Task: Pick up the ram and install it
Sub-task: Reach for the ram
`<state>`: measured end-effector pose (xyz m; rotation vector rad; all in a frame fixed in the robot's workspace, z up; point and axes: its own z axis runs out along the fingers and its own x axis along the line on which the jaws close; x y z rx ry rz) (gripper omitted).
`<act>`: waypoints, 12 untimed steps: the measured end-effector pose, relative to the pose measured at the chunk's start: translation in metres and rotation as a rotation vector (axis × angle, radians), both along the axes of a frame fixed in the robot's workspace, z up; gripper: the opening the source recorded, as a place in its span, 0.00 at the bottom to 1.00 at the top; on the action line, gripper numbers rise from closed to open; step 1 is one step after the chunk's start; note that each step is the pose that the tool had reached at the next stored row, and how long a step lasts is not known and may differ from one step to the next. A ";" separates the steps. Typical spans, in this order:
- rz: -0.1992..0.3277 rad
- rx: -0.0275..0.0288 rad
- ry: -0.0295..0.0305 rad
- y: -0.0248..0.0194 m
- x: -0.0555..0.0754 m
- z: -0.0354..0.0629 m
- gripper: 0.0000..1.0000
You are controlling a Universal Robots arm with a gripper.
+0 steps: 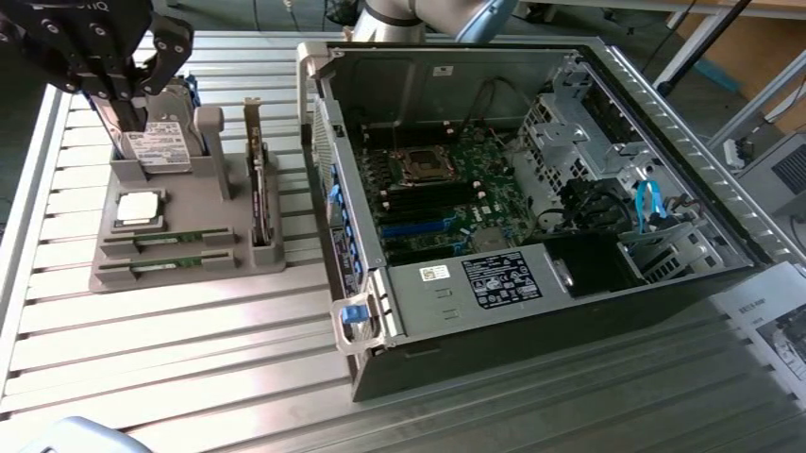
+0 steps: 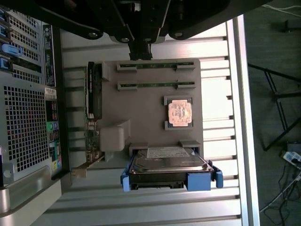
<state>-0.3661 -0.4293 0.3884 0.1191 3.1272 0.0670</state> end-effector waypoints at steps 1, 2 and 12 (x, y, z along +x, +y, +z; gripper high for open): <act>0.000 0.0000 0.0000 -0.0006 0.000 0.0000 0.10; 0.000 0.0000 -0.0001 -0.0015 0.000 0.0000 0.10; 0.000 0.0000 -0.0001 -0.0036 0.000 -0.0001 0.10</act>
